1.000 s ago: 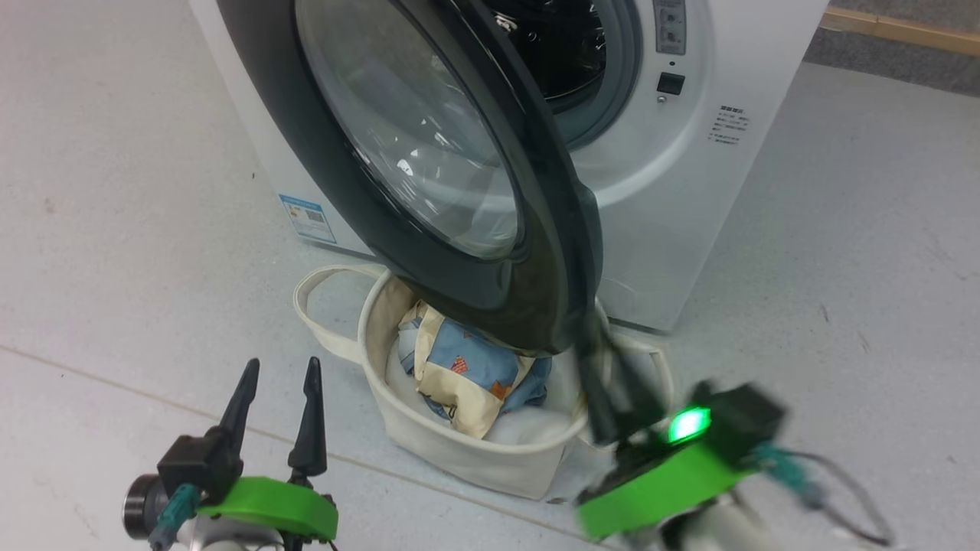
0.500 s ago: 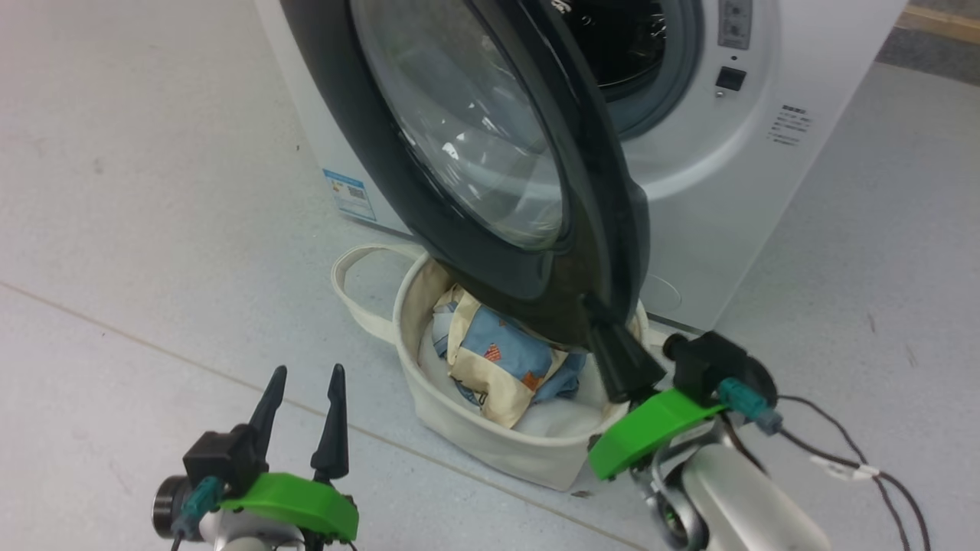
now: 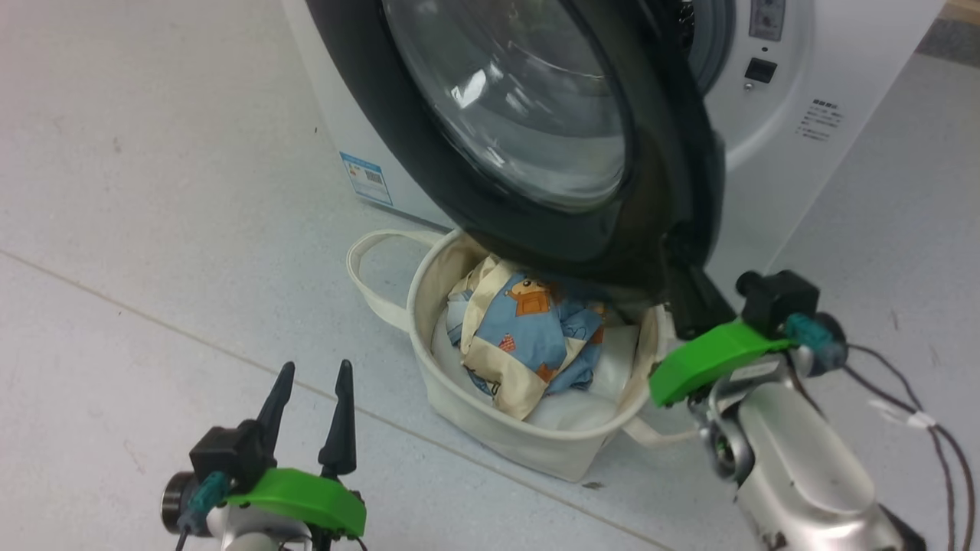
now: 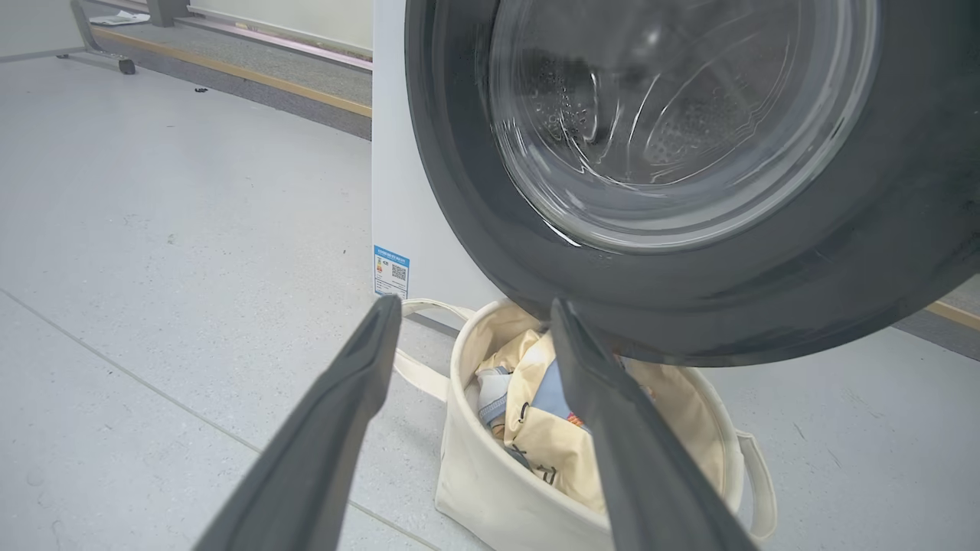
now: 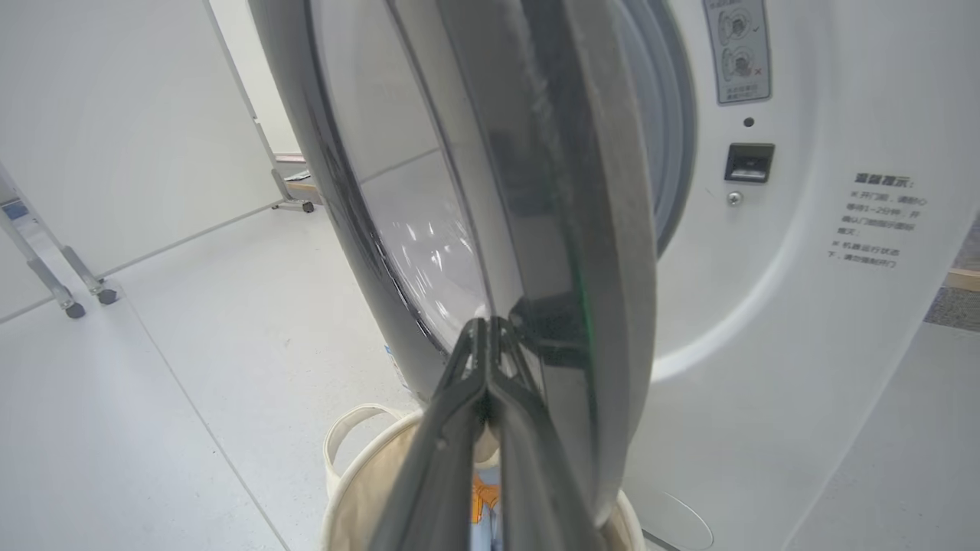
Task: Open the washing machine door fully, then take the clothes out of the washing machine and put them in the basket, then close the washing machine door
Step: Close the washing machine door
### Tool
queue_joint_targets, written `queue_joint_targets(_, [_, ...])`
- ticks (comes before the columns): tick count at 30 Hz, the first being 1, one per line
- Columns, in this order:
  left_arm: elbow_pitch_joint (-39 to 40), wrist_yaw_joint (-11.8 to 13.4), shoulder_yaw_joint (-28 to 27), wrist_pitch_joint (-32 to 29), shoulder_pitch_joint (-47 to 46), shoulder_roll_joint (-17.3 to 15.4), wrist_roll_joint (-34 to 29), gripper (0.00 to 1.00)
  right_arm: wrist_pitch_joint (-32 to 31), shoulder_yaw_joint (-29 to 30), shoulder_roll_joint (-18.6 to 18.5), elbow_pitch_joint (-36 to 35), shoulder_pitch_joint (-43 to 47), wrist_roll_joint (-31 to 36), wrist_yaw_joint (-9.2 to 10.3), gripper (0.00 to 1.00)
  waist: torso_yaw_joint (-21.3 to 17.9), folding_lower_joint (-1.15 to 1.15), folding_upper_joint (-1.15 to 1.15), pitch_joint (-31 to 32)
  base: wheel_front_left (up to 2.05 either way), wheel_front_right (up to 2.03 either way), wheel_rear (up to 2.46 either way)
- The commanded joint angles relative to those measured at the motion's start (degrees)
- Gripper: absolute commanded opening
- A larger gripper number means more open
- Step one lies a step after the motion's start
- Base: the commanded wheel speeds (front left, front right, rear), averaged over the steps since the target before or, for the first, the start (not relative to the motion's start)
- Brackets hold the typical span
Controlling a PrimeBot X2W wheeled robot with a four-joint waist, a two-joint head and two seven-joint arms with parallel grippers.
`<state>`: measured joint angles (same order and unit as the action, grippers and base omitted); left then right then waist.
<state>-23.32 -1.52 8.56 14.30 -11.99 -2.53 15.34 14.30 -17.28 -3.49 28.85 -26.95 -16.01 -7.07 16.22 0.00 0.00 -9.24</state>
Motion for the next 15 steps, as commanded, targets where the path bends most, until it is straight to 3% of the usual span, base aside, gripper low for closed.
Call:
queue_joint_targets(1, [2.00, 0.48, -1.32, 0.70, -2.62, -0.35, 0.82, 1.00, 0.70, 1.31, 0.61, -0.58, -3.41, 0.82, -0.42, 0.00, 0.18, 0.00, 0.00, -0.71, 0.00, 0.00, 0.00])
queue_joint_targets(15, [1.99, 1.43, 1.28, 0.70, -4.88, -0.35, 2.80, 1.00, 0.70, 15.54, 0.61, 6.06, -13.39, 9.09, -0.42, 0.00, 2.26, 0.00, 0.00, -5.60, 0.00, 0.00, 0.00])
